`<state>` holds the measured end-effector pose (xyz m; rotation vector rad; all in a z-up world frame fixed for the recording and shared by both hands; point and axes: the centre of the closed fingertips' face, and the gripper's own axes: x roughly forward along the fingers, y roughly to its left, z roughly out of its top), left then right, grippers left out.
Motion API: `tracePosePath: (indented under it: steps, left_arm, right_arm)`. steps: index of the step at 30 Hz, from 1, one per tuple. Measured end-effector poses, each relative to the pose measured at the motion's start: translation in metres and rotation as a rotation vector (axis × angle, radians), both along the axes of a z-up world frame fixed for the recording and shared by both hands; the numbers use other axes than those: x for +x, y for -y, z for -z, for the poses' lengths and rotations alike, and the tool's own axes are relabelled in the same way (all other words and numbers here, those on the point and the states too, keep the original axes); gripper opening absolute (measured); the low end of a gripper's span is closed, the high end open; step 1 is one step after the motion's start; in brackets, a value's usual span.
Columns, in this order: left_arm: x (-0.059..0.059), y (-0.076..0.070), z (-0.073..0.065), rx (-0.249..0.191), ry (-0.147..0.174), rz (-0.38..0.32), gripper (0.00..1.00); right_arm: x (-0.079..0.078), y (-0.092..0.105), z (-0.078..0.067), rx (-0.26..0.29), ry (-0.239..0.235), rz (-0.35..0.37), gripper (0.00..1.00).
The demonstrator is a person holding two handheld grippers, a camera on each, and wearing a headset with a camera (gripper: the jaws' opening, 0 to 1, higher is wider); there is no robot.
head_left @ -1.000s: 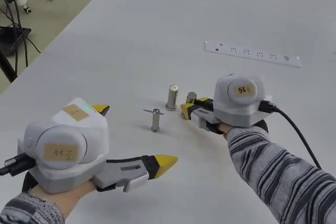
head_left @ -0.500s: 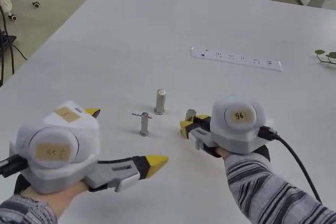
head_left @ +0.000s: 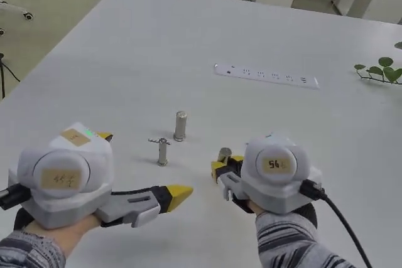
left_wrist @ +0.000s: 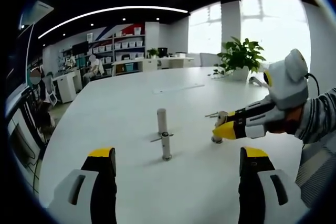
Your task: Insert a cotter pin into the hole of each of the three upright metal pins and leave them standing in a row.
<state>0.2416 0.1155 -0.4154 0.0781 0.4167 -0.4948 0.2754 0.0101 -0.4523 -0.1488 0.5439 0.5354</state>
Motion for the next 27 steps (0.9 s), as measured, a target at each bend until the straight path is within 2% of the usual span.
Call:
tracePosePath:
  steps: [8, 10, 13, 19, 27]
  left_arm:
    - [0.0, 0.003, 0.002, 0.002, -0.002, 0.011, 0.97]
    - [0.0, 0.003, 0.002, 0.002, -0.002, 0.012, 0.97]
    - [0.0, 0.003, 0.003, 0.001, -0.006, 0.013, 0.97]
    - [-0.001, 0.004, 0.004, 0.003, -0.011, 0.016, 0.97]
    - [-0.002, 0.004, 0.006, 0.005, -0.018, 0.016, 0.96]
  right_arm:
    - [-0.011, -0.002, 0.006, -0.01, -0.01, 0.0, 0.08]
    - [-0.012, -0.002, 0.009, -0.029, -0.009, -0.011, 0.08]
    - [-0.013, -0.001, 0.01, -0.016, -0.018, -0.002, 0.08]
    - [-0.017, 0.001, 0.02, -0.026, -0.038, 0.002, 0.08]
    - [-0.019, 0.002, 0.018, -0.038, -0.01, 0.008, 0.08]
